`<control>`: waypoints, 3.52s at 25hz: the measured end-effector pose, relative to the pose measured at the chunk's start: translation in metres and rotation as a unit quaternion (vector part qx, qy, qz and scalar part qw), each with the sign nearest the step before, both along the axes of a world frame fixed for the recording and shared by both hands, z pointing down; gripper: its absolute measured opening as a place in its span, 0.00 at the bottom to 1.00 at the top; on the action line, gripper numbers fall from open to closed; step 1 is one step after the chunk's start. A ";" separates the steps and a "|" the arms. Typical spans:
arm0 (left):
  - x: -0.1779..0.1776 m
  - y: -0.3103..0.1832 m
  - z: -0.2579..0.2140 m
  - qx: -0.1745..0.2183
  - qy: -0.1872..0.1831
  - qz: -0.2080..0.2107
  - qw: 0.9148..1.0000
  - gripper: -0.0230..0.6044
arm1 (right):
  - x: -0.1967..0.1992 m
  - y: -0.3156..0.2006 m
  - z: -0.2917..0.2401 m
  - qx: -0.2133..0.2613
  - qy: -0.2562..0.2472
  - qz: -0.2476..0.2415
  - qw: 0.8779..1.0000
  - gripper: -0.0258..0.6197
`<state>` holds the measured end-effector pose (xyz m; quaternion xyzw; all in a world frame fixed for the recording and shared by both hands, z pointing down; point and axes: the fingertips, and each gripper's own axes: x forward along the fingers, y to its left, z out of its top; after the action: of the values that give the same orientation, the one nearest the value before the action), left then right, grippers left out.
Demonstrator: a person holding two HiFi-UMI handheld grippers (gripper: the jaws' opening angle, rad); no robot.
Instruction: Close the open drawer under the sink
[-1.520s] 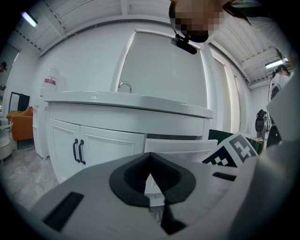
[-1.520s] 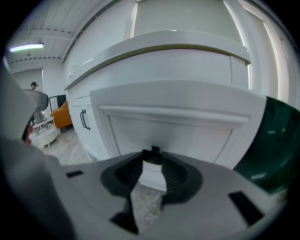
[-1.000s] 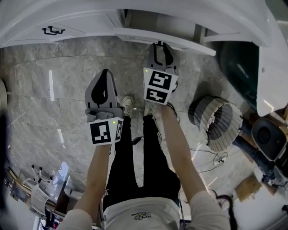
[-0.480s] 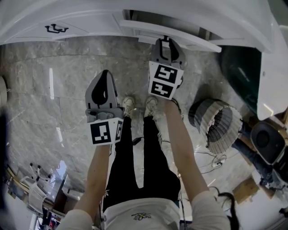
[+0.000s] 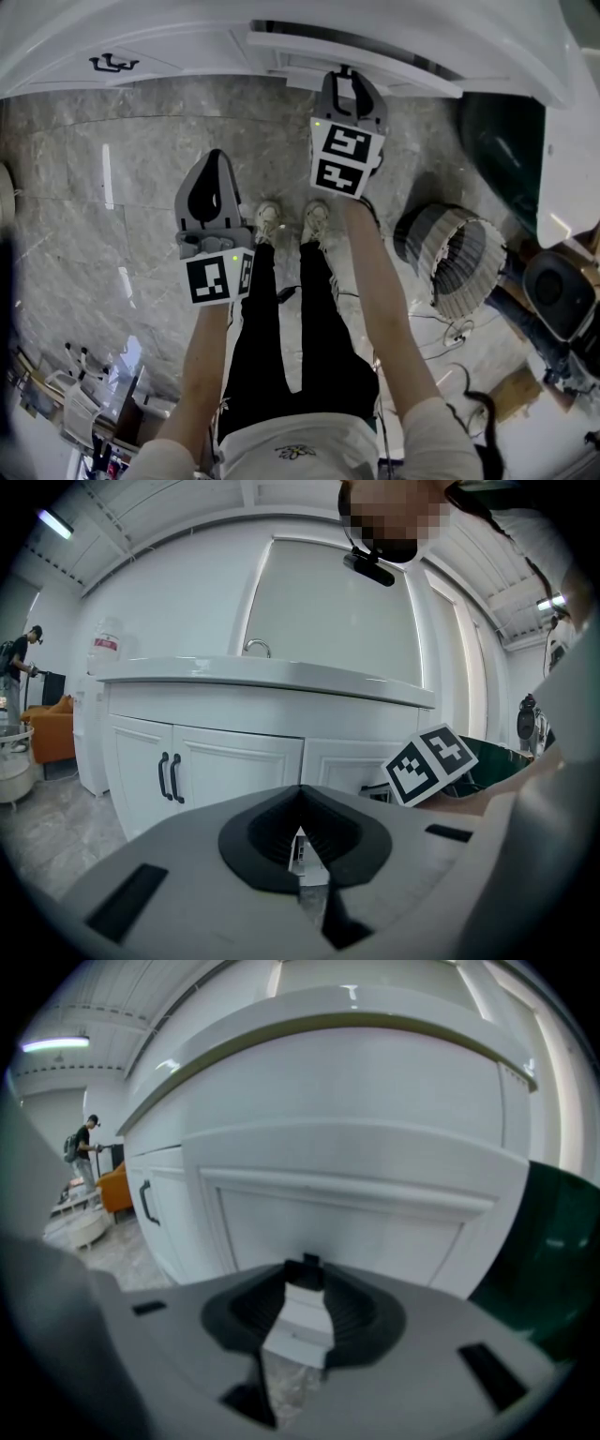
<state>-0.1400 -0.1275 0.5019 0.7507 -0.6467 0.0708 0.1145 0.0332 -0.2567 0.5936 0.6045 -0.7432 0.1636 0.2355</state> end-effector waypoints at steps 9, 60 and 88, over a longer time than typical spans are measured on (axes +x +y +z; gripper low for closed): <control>0.000 -0.004 -0.003 0.004 -0.001 -0.002 1.000 0.07 | 0.002 -0.009 0.000 -0.006 -0.001 -0.004 1.000 0.26; 0.003 -0.008 -0.055 0.047 0.030 -0.016 0.998 0.07 | 0.029 -0.007 -0.058 0.033 -0.017 0.046 0.998 0.11; 0.027 0.009 -0.364 0.148 0.058 -0.025 0.987 0.07 | 0.028 0.108 -0.423 0.160 -0.077 -0.022 0.984 0.09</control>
<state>-0.1127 -0.1189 0.1383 0.7458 -0.6609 -0.0724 0.0412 0.0610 -0.1486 0.1706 0.6033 -0.7889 0.0833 0.0818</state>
